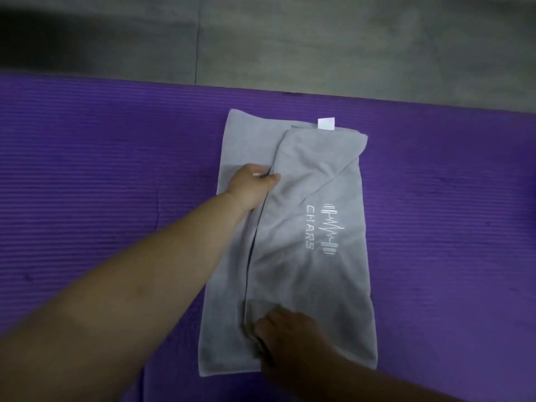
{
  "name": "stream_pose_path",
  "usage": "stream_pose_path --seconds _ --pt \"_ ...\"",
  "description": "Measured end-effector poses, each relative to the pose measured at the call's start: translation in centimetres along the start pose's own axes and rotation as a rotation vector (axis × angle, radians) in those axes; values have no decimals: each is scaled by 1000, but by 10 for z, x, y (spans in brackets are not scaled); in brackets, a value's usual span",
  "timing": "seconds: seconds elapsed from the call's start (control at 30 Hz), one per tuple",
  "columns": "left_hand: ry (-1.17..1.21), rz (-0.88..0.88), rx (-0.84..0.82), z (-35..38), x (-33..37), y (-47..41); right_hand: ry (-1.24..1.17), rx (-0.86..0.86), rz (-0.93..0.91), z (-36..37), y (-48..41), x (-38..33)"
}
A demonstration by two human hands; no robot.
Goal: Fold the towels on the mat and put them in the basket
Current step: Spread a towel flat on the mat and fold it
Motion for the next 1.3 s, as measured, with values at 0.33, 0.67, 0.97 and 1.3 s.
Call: stream_pose_path --seconds 0.33,0.67,0.97,1.3 --pt "-154 316 -86 27 29 -16 31 108 20 20 21 3" --pt "-331 412 221 -41 11 -30 -18 284 -23 21 -3 -28" --pt "-240 210 135 -44 -38 15 52 153 -106 16 27 5" --pt "-263 124 38 -64 -86 83 148 164 -164 17 52 9"
Point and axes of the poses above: each hand's wrist, its own y-axis away from the middle knuckle, its own z-axis out of the palm, x = y × z, the point moved 3 cm from there along -y, towards the middle knuckle, and after that the axes turned 12 degrees about x, right-handed, at the moved point
